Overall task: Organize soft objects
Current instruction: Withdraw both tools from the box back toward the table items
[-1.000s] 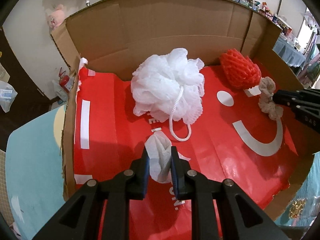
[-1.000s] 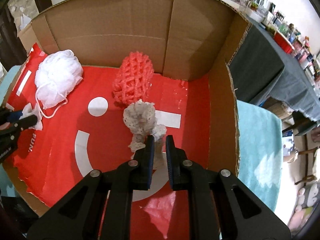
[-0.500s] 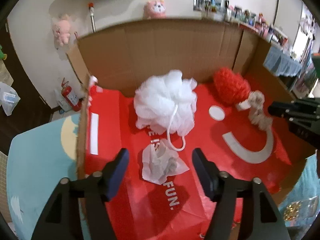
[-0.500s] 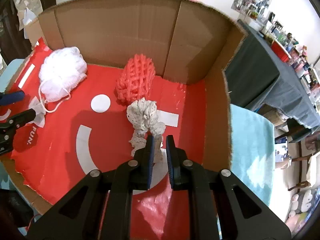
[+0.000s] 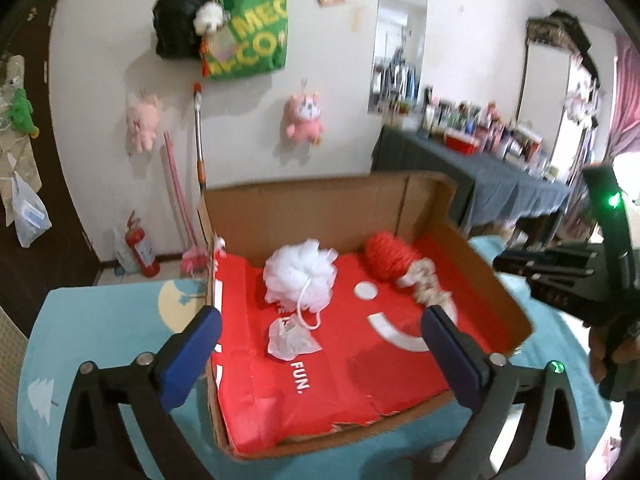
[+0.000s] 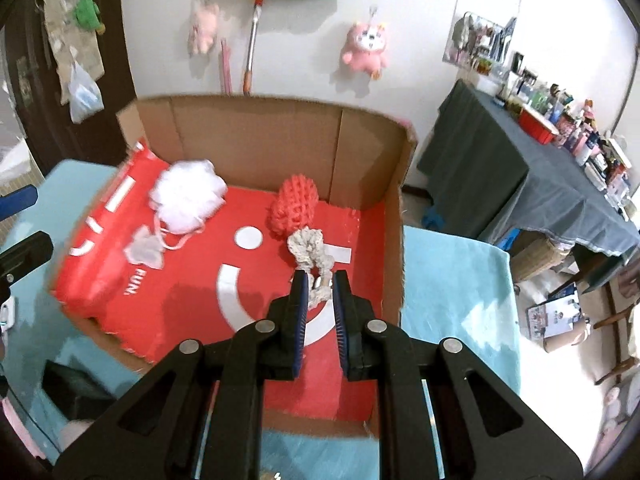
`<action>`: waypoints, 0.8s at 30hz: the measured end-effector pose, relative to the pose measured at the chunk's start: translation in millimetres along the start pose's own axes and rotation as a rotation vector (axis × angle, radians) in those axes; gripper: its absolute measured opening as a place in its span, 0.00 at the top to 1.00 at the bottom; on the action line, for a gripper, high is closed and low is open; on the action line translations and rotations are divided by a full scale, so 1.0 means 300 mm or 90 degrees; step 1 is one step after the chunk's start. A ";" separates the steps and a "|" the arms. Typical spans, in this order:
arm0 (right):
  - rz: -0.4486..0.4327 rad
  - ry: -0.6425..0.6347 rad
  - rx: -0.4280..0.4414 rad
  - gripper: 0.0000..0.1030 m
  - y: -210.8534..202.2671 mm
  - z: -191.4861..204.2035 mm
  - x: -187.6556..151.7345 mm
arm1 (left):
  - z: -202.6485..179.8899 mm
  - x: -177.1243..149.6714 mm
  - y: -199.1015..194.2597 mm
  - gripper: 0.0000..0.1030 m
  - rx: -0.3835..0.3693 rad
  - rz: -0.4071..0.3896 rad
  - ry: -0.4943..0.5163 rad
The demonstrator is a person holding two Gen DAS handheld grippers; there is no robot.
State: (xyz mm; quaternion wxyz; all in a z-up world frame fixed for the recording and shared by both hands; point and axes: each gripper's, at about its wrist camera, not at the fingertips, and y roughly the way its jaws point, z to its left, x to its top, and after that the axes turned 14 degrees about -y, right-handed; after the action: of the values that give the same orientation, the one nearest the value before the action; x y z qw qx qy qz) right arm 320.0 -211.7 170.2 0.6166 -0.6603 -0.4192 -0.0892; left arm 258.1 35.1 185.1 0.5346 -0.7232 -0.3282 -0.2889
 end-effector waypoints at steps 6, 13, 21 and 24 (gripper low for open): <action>-0.083 0.019 0.011 0.34 -0.195 0.032 -0.074 | -0.038 -0.048 -0.187 0.00 -0.027 -0.062 -0.007; -0.198 0.005 -0.031 0.07 -0.416 0.122 -0.203 | -0.094 -0.174 -0.357 0.00 -0.033 -0.125 0.016; -0.279 0.001 -0.057 0.07 -0.607 0.253 -0.397 | -0.125 -0.317 -0.505 0.00 -0.055 -0.174 0.013; -0.296 0.009 -0.058 0.07 -0.655 0.283 -0.457 | -0.123 -0.366 -0.547 0.00 -0.062 -0.179 0.002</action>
State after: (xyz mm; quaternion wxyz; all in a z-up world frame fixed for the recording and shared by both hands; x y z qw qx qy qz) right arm 68.9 -219.0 209.5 0.5524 -0.5726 -0.5509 -0.2521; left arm 59.3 16.2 206.2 0.4536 -0.6949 -0.4106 -0.3777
